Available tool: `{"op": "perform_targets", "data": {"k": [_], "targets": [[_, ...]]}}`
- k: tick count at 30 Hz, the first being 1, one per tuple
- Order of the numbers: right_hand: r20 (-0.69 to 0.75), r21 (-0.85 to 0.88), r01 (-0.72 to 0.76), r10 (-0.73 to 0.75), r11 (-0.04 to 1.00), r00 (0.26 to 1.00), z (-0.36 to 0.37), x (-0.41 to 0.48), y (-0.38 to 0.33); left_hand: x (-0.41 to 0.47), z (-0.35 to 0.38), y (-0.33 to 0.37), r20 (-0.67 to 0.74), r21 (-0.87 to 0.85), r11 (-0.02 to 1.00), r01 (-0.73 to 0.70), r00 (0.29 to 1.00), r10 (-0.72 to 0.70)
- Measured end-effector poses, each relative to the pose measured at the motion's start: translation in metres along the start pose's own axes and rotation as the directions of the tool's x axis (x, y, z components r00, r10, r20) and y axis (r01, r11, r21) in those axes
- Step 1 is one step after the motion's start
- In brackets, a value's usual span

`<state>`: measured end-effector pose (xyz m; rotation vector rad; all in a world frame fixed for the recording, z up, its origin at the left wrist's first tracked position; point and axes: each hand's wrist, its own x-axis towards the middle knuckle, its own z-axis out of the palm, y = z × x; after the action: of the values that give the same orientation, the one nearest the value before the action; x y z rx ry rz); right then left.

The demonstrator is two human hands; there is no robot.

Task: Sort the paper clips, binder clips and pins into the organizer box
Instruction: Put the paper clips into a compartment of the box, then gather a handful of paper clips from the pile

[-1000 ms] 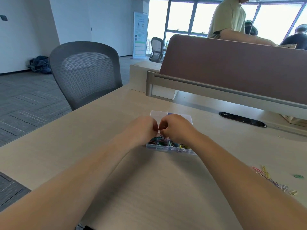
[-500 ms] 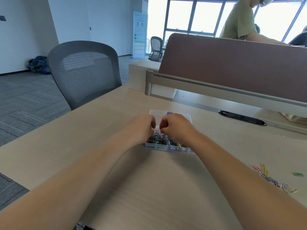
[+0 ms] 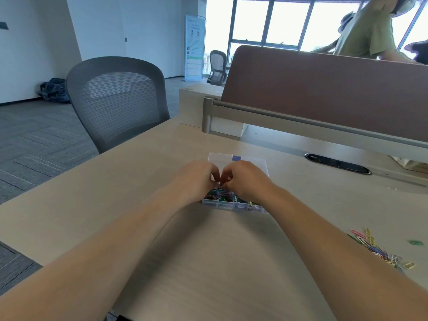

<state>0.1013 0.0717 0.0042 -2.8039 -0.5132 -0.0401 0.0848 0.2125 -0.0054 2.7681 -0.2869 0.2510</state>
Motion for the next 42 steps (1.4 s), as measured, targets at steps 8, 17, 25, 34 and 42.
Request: {"op": "perform_targets", "data": {"k": [8, 17, 25, 34, 42], "targets": [[0.024, -0.009, -0.015, 0.016, 1.0, 1.0, 0.001, 0.002, 0.001, -0.001, -0.001, 0.0, 0.022, -0.004, 1.0, 0.003, 1.0, -0.003], [0.033, -0.029, -0.023, 0.024, 0.999, 0.999, -0.002, 0.002, 0.001, 0.001, -0.003, -0.001, 0.048, 0.012, 1.0, 0.011, 0.999, -0.011], [0.038, -0.048, 0.01, -0.008, 0.999, 0.999, -0.002, 0.004, -0.003, 0.003, -0.004, 0.001, -0.006, 0.029, 1.0, 0.007, 1.0, -0.006], [0.025, -0.015, 0.008, -0.007, 1.0, 1.0, -0.005, 0.002, 0.002, 0.002, -0.002, 0.003, 0.048, 0.01, 1.0, 0.005, 0.999, -0.006], [0.032, -0.014, 0.012, -0.012, 1.0, 0.999, -0.005, -0.002, 0.004, 0.0, -0.005, 0.009, 0.03, 0.031, 0.999, 0.009, 0.999, -0.01]]}}
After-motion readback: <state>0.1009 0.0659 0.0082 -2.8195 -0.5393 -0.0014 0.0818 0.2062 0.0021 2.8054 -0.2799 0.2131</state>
